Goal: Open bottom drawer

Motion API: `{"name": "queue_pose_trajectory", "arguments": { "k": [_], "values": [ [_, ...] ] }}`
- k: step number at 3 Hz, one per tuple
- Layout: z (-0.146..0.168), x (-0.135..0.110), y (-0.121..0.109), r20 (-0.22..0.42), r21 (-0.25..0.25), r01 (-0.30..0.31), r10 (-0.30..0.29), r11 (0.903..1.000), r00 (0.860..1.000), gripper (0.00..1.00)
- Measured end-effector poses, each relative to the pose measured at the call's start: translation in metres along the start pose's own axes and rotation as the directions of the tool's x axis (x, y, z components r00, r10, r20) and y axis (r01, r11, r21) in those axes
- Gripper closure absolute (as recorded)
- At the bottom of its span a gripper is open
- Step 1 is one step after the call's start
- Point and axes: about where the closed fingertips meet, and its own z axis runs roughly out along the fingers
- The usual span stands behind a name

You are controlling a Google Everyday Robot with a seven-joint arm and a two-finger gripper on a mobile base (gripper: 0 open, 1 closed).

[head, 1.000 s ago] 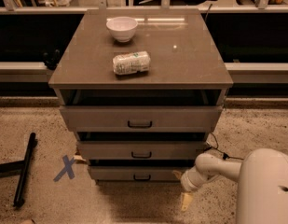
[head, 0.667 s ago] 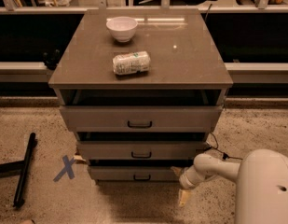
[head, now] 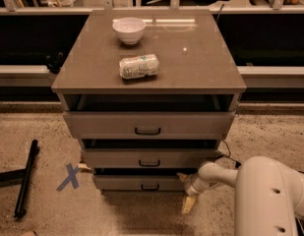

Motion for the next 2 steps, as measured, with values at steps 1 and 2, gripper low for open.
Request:
{"name": "queue_pose_trajectory", "arguments": {
  "k": [1,2],
  "values": [
    [0.027,0.016,-0.016,0.007,0.014,-0.038,0.038,0.9992,0.999,0.00],
    [0.045,0.027,-0.030,0.022,0.042,-0.072,0.071,0.9965,0.997,0.01]
  ]
}}
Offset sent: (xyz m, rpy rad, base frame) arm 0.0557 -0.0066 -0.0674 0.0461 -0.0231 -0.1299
